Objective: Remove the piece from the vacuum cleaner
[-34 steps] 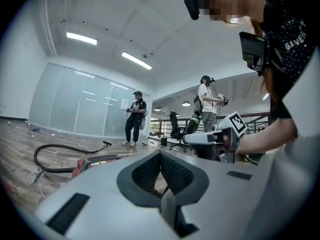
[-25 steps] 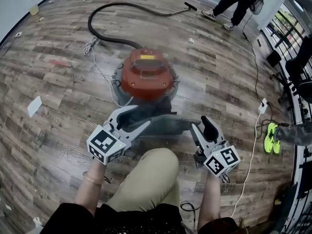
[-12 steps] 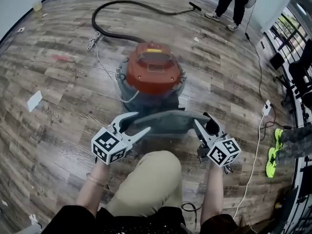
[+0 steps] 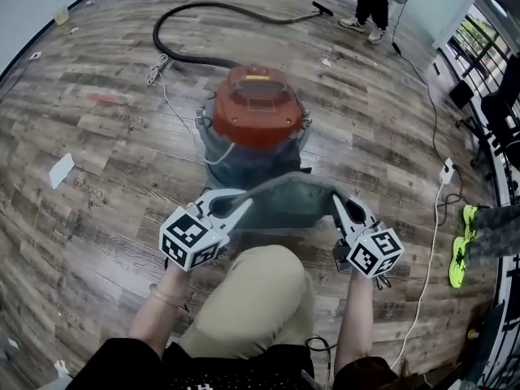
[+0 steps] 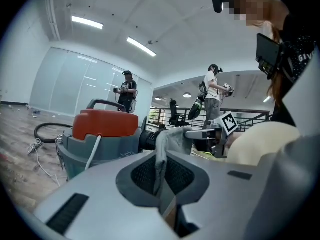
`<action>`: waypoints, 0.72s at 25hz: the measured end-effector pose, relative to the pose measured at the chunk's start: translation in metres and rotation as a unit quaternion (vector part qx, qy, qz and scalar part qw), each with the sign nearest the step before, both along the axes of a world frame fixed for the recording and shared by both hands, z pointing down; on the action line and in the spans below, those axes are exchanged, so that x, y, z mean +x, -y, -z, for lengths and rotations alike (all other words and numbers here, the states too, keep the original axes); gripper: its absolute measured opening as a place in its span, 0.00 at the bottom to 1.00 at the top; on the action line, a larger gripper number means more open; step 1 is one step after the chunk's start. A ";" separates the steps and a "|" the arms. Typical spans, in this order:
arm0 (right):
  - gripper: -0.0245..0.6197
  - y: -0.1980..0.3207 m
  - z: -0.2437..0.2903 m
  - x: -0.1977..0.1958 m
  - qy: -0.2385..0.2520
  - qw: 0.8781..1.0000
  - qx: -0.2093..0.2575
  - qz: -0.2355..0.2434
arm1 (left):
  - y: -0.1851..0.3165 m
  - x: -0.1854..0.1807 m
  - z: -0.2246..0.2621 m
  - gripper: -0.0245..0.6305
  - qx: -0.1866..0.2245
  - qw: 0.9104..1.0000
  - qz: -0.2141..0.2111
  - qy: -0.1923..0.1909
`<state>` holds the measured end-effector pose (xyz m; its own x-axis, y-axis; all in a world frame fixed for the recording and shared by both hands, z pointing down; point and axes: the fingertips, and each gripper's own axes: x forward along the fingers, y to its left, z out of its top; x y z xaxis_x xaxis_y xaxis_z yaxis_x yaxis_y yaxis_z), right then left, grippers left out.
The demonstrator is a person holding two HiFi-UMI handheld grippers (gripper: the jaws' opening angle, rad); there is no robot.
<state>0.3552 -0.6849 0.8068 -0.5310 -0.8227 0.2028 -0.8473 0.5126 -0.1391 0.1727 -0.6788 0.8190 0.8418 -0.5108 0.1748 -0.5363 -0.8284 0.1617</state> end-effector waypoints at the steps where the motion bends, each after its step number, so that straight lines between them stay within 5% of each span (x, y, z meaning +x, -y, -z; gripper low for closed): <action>1: 0.08 -0.004 -0.001 0.000 0.001 1.000 0.000 0.000 | -0.003 0.001 0.001 0.07 0.004 1.000 -0.001 0.001; 16: 0.08 -0.037 -0.008 0.003 0.023 1.000 0.001 -0.021 | -0.033 -0.002 -0.006 0.07 -0.009 1.000 0.022 -0.012; 18: 0.27 -0.034 -0.004 0.001 0.065 0.998 0.003 -0.027 | -0.028 -0.003 -0.007 0.08 -0.018 0.999 0.038 -0.019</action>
